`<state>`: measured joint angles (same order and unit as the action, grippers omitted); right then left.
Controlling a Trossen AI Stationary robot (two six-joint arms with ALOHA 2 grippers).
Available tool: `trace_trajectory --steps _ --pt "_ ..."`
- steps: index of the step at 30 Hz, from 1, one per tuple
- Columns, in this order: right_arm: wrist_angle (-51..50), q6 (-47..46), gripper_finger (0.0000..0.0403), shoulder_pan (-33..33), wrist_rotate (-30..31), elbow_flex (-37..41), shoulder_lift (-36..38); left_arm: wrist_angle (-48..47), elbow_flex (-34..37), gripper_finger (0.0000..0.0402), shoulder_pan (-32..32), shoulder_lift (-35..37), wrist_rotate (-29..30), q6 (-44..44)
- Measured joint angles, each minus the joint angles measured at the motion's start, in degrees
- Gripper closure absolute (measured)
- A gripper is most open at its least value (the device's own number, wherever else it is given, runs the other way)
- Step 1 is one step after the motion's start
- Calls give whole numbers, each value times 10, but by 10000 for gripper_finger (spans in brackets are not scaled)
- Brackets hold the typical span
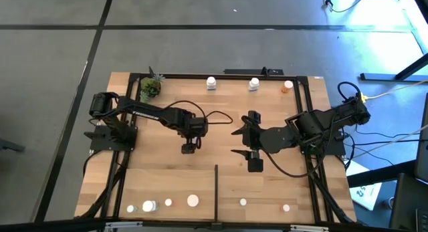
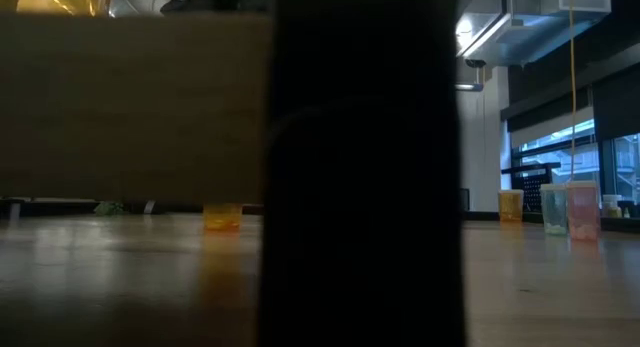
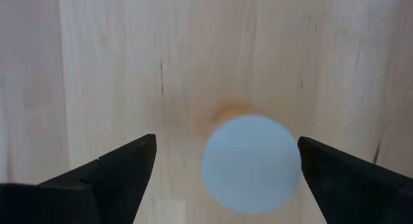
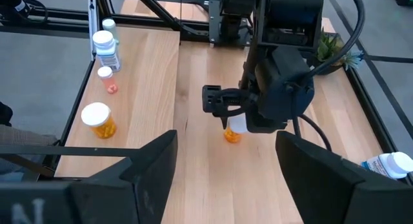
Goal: Pick and place medicine bottles onto shelf by color
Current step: Put the bottom orange pill bottle on the shelf aligned with the other orange pill bottle
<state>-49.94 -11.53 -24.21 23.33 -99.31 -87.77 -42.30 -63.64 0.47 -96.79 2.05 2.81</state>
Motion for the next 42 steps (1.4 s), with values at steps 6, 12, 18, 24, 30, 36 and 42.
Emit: trace_trajectory --steps 6,12,18,24,30,36,42 --pt "1 0 139 0 0 0 0 -10 0 34 -5 0 33 14" --pt "1 0 139 0 0 0 0 -9 0 34 -14 0 56 -2" --pt "2 0 139 0 0 0 0 -15 0 34 -24 0 79 0" --pt "2 0 139 0 0 0 0 -16 0 37 -32 0 90 0" --pt "2 0 139 0 0 0 0 -15 0 60 -41 0 76 0" --pt "2 0 139 0 0 0 0 -12 0 98 -40 0 63 0" --pt "2 0 139 0 0 0 0 -5 0 143 -40 0 62 1"
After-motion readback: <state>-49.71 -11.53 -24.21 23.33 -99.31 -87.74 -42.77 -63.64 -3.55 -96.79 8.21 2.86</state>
